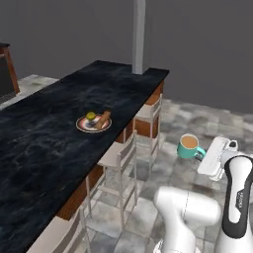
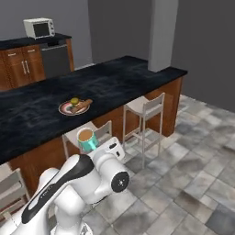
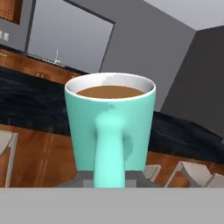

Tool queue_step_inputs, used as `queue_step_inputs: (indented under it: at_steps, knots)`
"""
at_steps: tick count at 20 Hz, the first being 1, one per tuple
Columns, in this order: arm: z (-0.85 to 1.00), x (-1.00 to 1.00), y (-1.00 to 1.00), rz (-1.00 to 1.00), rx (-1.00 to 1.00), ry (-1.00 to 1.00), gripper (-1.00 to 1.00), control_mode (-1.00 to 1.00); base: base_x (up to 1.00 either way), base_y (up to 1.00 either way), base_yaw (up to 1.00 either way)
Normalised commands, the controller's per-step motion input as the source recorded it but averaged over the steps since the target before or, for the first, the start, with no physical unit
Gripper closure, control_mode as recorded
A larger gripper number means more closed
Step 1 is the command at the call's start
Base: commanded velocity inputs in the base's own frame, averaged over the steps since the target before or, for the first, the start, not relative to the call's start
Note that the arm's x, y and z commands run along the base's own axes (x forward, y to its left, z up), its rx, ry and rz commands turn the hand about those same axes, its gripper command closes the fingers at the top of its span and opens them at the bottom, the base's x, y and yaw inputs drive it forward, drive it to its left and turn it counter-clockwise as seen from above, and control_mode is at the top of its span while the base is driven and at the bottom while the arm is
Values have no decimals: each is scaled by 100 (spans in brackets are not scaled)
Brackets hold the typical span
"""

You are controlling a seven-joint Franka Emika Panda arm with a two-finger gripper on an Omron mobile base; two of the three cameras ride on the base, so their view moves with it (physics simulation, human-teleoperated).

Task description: Pick up the brewed coffee from the coffee machine and place it next to the breakfast plate on the dining counter.

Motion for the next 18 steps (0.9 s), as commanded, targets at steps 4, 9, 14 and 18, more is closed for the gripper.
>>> queue_step_inputs:
  at_steps: [4, 9, 14, 18]
  knots:
    - [0, 0, 0, 0, 0, 0, 100, 100, 100, -63, 45]
    - [0, 0, 0, 0, 0, 0, 100, 100, 100, -60, 47]
    - [0, 0, 0, 0, 0, 0, 100, 100, 99, -61, 48]
    - [0, 0, 0, 0, 0, 0, 100, 100, 86, -50, 54]
